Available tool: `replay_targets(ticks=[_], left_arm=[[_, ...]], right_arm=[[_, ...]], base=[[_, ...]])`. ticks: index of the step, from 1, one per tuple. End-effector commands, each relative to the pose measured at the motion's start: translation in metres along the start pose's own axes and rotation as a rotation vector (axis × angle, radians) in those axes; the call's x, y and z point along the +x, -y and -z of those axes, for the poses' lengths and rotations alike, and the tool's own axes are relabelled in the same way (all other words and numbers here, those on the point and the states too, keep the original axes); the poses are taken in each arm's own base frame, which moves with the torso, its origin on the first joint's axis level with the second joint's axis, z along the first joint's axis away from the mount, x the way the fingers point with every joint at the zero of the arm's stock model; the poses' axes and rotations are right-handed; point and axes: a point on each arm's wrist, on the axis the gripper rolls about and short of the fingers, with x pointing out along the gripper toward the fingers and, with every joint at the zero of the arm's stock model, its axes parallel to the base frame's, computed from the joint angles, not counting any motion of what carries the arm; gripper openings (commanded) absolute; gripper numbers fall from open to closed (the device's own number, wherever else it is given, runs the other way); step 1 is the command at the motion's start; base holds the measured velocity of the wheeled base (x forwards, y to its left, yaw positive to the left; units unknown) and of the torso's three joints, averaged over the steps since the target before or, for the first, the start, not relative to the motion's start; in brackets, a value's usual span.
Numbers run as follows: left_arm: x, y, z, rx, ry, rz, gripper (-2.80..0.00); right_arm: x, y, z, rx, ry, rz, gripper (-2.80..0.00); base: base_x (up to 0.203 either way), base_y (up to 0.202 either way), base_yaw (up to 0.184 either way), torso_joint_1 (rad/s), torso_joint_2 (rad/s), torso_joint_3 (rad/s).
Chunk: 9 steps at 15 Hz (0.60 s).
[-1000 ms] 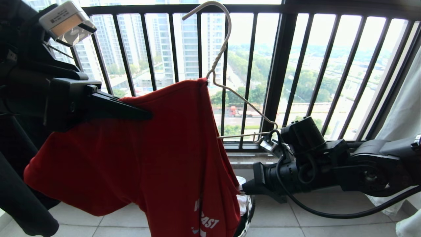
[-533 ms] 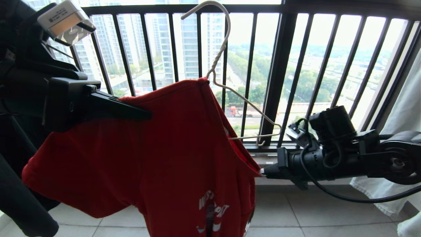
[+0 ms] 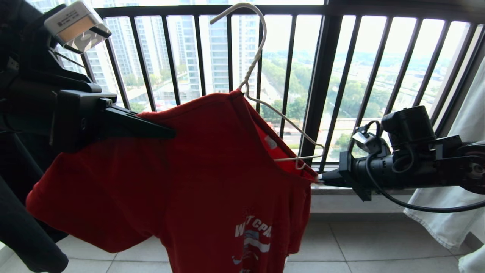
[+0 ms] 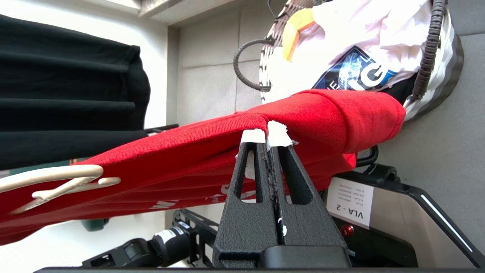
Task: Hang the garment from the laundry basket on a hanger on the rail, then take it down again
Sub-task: Hang the clothes on the clothes rack
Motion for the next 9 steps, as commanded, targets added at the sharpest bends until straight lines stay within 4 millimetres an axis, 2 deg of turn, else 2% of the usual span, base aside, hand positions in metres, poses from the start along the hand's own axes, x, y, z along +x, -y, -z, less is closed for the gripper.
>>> replay_targets(ticks=[1, 9], left_arm=[[0.001, 0.000, 0.002, -0.006, -0.005, 0.010, -2.80], [0.011, -0.005, 0.004, -0.013, -0.023, 0.035, -2.80]], right_arm=[[-0.006, -0.004, -0.010, 0.009, 0.024, -0.001, -2.80], [-0.029, -0.025, -0.021, 0.044, -0.008, 0.034, -2.80]], base=[[0.000, 0.000, 0.000, 0.000, 0.00, 0.000], [0.000, 0.000, 0.000, 0.000, 0.00, 0.000]])
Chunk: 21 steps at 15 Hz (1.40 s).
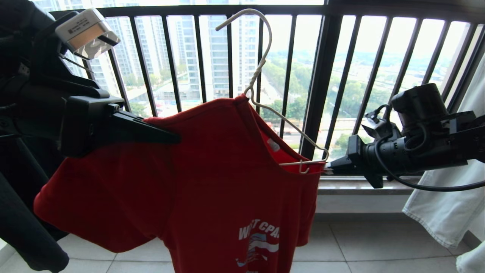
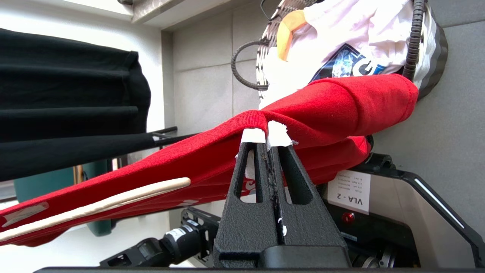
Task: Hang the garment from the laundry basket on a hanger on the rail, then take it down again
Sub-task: Hang the clothes on the clothes rack
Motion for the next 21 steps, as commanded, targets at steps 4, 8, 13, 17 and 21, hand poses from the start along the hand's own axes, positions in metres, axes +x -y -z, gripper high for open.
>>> replay_targets(ticks=[4, 8, 13, 17, 21], left_arm=[[0.004, -0.002, 0.001, -0.009, -0.009, 0.017, -2.80], [0.006, -0.003, 0.002, -0.011, -0.012, 0.020, -2.80], [0.013, -0.006, 0.003, -0.017, -0.027, 0.040, -2.80], [0.022, -0.018, 0.005, -0.036, -0.039, 0.042, -2.80], [0.024, -0.023, 0.005, -0.019, -0.023, 0.034, -2.80]], right_arm=[[-0.020, -0.014, -0.007, 0.027, -0.030, 0.037, -2.80], [-0.030, -0.017, -0.012, 0.049, -0.037, 0.061, -2.80], [-0.042, -0.027, -0.019, 0.041, -0.009, 0.045, -2.80], [-0.055, -0.045, -0.026, 0.014, 0.007, -0.002, -2.80], [-0.043, -0.042, -0.022, 0.032, -0.048, 0.019, -2.80]], base=[[0.000, 0.000, 0.000, 0.000, 0.00, 0.000], [0.000, 0.000, 0.000, 0.000, 0.00, 0.000], [0.000, 0.000, 0.000, 0.000, 0.00, 0.000], [0.000, 0.000, 0.000, 0.000, 0.00, 0.000], [0.000, 0.000, 0.000, 0.000, 0.00, 0.000]])
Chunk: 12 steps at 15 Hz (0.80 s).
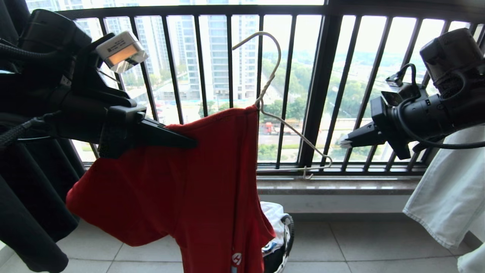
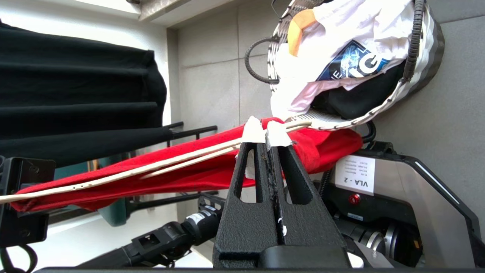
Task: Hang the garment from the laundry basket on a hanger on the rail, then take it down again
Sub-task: Hang the clothes on the clothes rack
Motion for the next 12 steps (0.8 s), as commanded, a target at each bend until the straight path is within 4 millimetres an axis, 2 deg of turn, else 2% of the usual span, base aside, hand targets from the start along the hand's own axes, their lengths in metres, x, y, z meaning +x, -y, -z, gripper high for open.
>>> replay_targets(ticks=[1, 6, 8, 9, 10, 12], left_arm=[[0.002, -0.002, 0.001, -0.008, -0.004, 0.007, -2.80], [0.001, -0.002, 0.001, -0.005, -0.002, 0.005, -2.80], [0.000, 0.000, 0.000, -0.003, 0.001, 0.004, -2.80], [-0.001, 0.001, 0.000, 0.000, 0.003, 0.003, -2.80], [-0.002, 0.003, -0.001, 0.004, 0.006, 0.002, -2.80], [-0.003, 0.004, -0.001, 0.007, 0.007, 0.002, -2.80]], right_arm=[[0.012, 0.011, 0.004, 0.035, -0.048, 0.032, -2.80], [0.015, 0.031, 0.030, 0.045, -0.155, 0.048, -2.80], [0.028, 0.046, 0.038, 0.056, -0.233, 0.062, -2.80], [0.039, 0.052, 0.044, 0.062, -0.284, 0.070, -2.58], [0.053, 0.057, 0.048, 0.064, -0.324, 0.073, 0.00], [0.077, 0.060, 0.051, 0.040, -0.342, 0.039, 0.00]], base=[[0.000, 0.000, 0.000, 0.000, 0.00, 0.000], [0.000, 0.000, 0.000, 0.000, 0.00, 0.000], [0.000, 0.000, 0.000, 0.000, 0.00, 0.000], [0.000, 0.000, 0.000, 0.000, 0.00, 0.000], [0.000, 0.000, 0.000, 0.000, 0.00, 0.000], [0.000, 0.000, 0.000, 0.000, 0.00, 0.000]])
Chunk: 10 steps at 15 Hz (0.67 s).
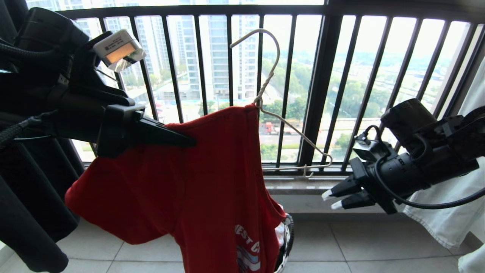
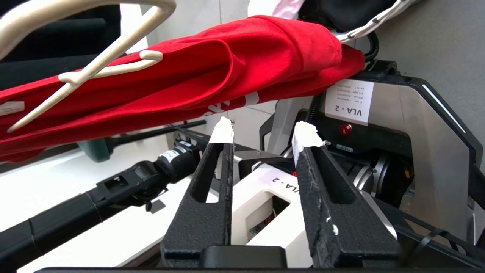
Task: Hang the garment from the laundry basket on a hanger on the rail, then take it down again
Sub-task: Hang the clothes on the clothes rack
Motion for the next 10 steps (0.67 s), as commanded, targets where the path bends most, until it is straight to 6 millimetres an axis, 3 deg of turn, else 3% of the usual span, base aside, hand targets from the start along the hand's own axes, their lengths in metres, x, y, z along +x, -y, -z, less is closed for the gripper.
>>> replay_targets(ticks=[1, 5, 10], left_arm=[[-0.002, 0.003, 0.000, 0.006, 0.004, 0.004, -2.80], [-0.006, 0.006, -0.001, 0.013, 0.012, -0.006, -2.80], [-0.009, 0.005, -0.002, 0.022, 0.022, -0.018, -2.80]], right_arm=[[0.034, 0.005, -0.003, 0.013, -0.063, -0.001, 0.00], [0.071, -0.005, 0.000, -0.022, -0.127, -0.012, 0.00], [0.076, -0.016, -0.004, -0.036, -0.098, -0.048, 0.00]], base=[[0.000, 0.000, 0.000, 0.000, 0.00, 0.000], [0.000, 0.000, 0.000, 0.000, 0.00, 0.000], [0.000, 0.000, 0.000, 0.000, 0.00, 0.000]])
